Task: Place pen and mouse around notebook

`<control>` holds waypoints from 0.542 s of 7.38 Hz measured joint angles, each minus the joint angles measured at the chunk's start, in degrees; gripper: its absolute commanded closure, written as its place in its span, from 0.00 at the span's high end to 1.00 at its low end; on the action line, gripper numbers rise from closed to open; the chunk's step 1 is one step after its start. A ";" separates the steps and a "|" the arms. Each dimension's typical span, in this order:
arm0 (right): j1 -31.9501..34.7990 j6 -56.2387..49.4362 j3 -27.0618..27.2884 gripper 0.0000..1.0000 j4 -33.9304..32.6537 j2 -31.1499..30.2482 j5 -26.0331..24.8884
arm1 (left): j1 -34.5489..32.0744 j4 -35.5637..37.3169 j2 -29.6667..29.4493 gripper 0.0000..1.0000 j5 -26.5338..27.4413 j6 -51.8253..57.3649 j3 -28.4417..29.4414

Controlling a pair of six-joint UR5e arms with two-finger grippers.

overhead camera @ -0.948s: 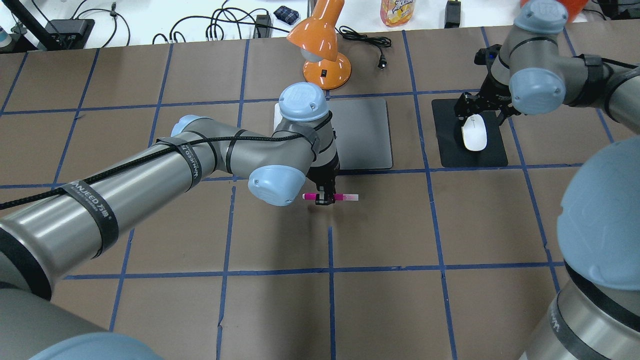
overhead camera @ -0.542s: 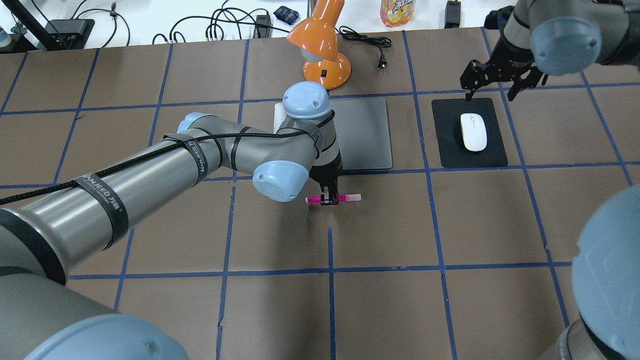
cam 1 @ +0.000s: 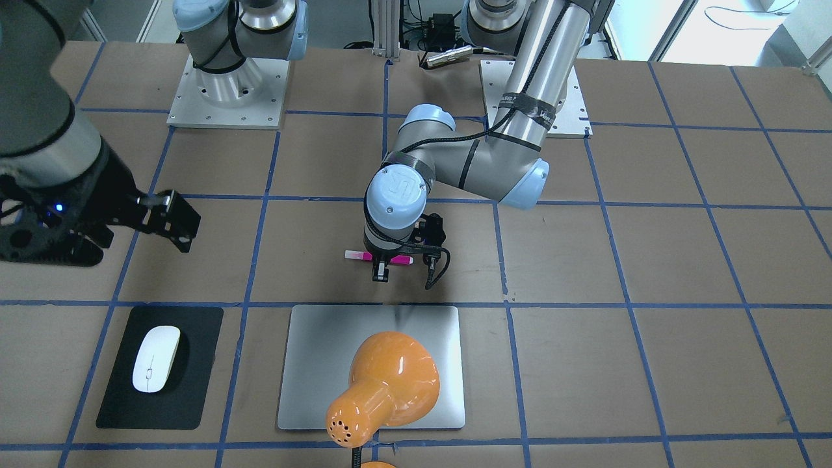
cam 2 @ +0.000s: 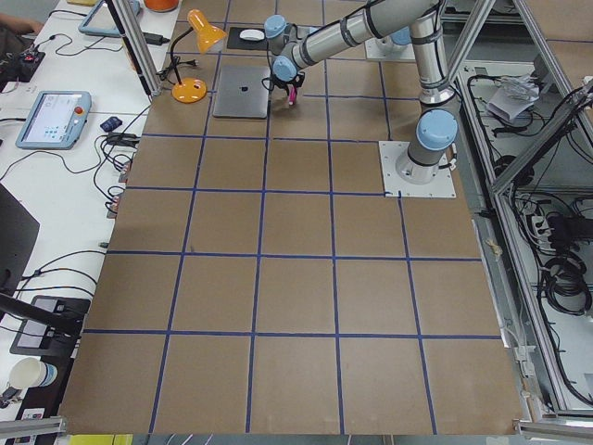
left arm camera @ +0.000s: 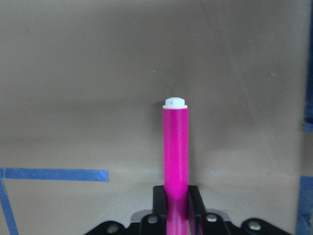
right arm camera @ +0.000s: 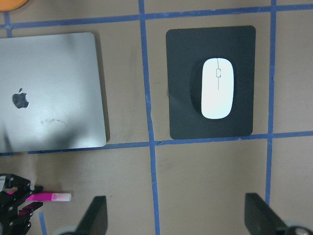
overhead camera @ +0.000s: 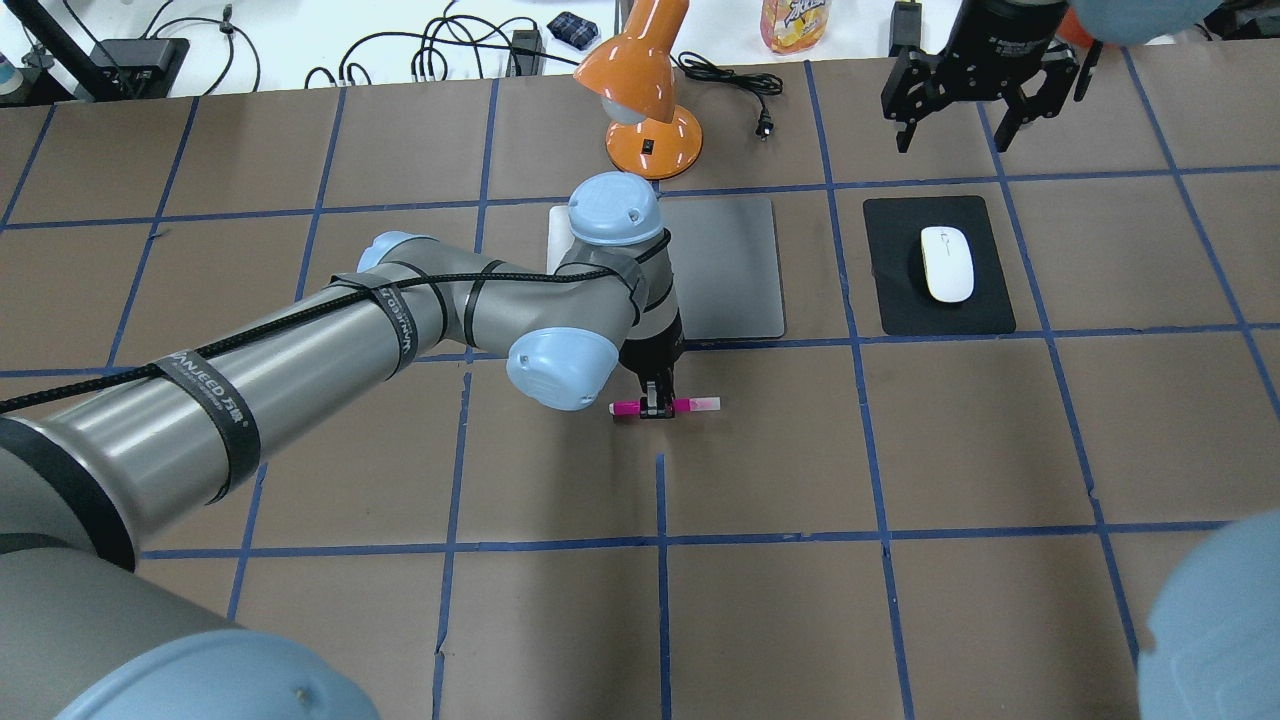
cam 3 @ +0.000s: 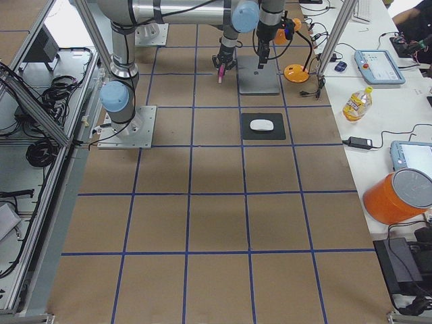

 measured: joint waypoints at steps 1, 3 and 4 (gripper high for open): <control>0.15 0.02 1.08 1.00 0.89 -3.54 0.22 | 0.00 0.17 0.97 0.98 0.83 1.61 -0.36; 0.29 0.36 6.28 1.00 0.49 -9.07 0.50 | 0.69 0.10 3.37 1.00 2.75 7.58 0.09; 0.32 0.72 8.61 1.00 -0.13 -10.81 0.57 | 1.99 -1.53 5.41 1.00 3.19 12.89 0.49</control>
